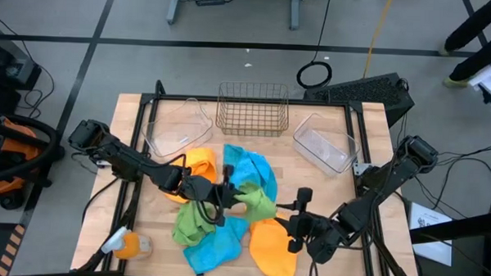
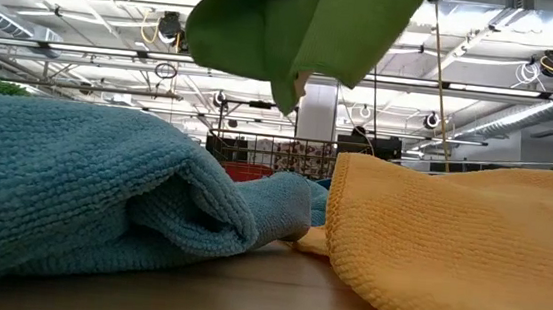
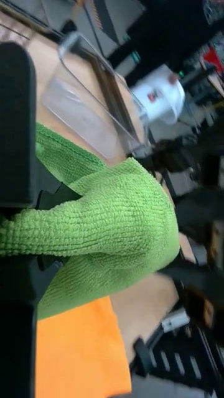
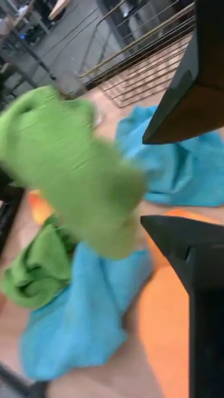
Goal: Sort microfiber towel by color & place in baskets
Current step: Put the right green towel into the right transparent bin
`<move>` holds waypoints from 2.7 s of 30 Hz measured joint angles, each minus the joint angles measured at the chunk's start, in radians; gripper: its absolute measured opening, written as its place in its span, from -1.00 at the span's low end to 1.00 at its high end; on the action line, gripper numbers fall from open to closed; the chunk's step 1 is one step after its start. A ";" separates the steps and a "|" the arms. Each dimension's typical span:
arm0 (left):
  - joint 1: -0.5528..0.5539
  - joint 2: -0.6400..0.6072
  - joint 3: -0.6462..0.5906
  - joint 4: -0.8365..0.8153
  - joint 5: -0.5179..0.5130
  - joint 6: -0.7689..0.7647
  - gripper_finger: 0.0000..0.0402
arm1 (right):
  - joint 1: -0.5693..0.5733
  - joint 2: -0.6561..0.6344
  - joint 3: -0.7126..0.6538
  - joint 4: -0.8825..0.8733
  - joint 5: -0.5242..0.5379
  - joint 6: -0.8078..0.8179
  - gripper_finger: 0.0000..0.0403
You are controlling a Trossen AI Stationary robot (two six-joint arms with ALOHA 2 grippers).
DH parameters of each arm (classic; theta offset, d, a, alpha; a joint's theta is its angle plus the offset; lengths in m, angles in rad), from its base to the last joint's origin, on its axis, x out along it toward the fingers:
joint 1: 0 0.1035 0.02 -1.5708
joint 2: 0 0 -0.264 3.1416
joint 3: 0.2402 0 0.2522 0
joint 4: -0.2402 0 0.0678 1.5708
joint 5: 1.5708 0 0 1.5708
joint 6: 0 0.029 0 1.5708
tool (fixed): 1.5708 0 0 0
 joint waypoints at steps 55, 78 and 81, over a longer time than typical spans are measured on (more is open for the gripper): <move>-0.009 0.000 0.000 0.069 0.090 -0.019 -0.76 | -0.224 0.130 0.000 0.550 -0.272 -0.233 -0.90; 0.003 -0.064 0.002 -0.205 -0.292 -0.210 0.50 | -0.256 -0.180 0.000 -0.332 0.034 0.121 -0.93; 0.013 -0.066 0.002 -0.238 -0.291 -0.225 0.50 | -0.309 -0.233 0.000 -0.524 0.043 0.227 -0.92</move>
